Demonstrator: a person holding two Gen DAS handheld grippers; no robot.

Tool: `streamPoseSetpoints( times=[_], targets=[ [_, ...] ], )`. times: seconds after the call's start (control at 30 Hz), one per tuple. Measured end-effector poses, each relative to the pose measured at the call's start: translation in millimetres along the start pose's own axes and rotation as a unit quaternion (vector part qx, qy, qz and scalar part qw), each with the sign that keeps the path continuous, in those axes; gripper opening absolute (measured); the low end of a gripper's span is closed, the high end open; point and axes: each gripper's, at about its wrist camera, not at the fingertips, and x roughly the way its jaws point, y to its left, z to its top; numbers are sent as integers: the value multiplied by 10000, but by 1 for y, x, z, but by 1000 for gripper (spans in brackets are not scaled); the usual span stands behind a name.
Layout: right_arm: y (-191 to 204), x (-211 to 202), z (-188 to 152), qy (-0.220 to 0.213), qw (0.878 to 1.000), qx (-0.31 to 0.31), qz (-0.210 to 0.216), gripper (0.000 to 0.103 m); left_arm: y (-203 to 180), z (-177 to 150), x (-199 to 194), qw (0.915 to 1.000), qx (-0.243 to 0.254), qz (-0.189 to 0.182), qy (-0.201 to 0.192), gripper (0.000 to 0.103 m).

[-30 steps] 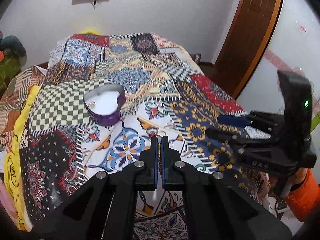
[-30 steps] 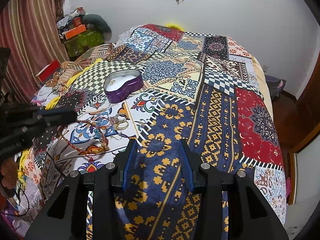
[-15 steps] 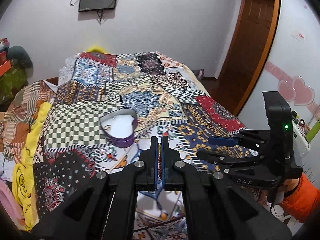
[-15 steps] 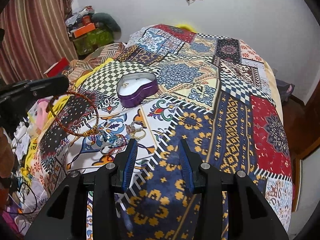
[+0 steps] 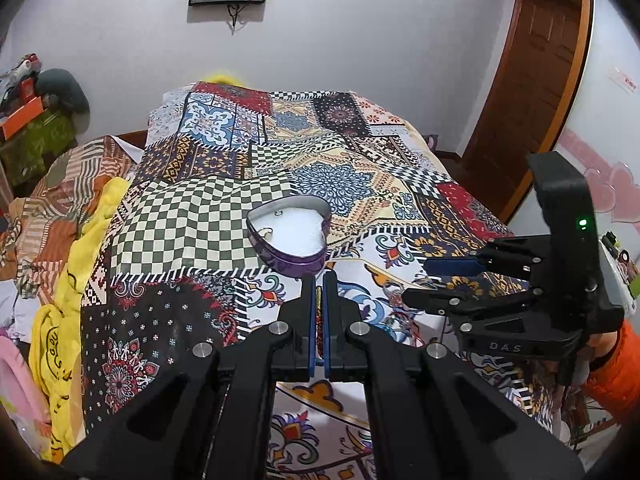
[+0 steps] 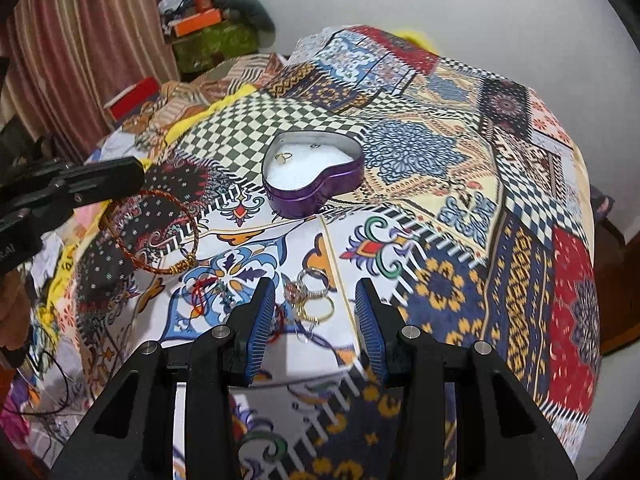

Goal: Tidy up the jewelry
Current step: 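Grasp the cluster of rings with the right gripper while the left gripper holds the bracelet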

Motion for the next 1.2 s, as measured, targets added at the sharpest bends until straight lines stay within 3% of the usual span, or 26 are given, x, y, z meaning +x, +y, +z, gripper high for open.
streamPoseSetpoints(
  times=[0.33,0.43,0.53,1.2],
  targets=[
    [-1,23,4,461,9983,-177,297,38,13,1,10,9999,-150,-42,-2,1],
    [0,23,4,426,9984,-199,306,26,14,0,12,9998,-169,-47,11,1],
    [-2,23,4,391,9986,-154,330,26,14,0,13,9998,-169,-47,24,1],
    [-22,-18,35,-584,9979,272,90,25,8,43,1,9989,56,88,-460,1]
  ],
)
